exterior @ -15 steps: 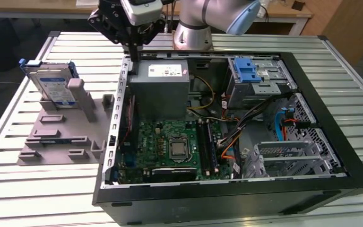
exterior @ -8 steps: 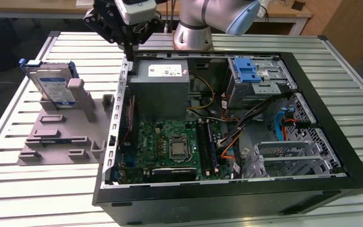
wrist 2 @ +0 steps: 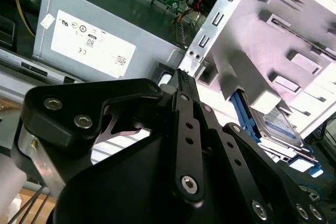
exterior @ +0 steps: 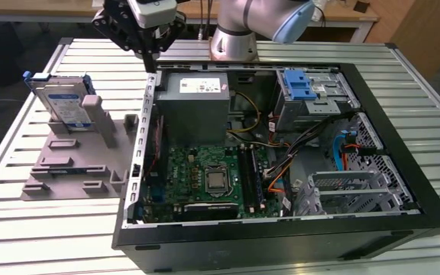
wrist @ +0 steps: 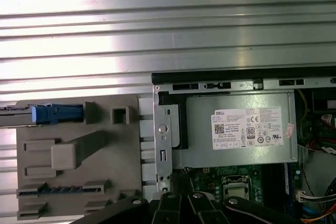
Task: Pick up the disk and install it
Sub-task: 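Reach for the disk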
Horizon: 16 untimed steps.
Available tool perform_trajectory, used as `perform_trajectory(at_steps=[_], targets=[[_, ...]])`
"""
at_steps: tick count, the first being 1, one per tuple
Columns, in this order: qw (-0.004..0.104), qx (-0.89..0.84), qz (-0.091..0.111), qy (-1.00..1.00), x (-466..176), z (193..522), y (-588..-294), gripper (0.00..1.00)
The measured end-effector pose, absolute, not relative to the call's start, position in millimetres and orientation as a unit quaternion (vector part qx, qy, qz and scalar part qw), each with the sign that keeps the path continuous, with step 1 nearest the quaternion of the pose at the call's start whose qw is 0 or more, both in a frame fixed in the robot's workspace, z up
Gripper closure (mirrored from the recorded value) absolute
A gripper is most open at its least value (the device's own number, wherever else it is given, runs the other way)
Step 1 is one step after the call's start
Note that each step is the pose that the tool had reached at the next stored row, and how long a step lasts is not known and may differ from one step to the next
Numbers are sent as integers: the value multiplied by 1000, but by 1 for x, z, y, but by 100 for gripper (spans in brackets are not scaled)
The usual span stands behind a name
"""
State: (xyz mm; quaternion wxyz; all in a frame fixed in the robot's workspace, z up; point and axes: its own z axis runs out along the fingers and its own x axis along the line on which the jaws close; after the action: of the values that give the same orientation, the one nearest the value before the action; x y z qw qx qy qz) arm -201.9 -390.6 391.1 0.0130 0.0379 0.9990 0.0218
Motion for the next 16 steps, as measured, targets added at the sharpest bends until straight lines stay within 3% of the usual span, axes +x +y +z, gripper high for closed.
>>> perform_trajectory(at_steps=[16], targets=[[13, 38, 22, 999, -220, 390, -383, 89]])
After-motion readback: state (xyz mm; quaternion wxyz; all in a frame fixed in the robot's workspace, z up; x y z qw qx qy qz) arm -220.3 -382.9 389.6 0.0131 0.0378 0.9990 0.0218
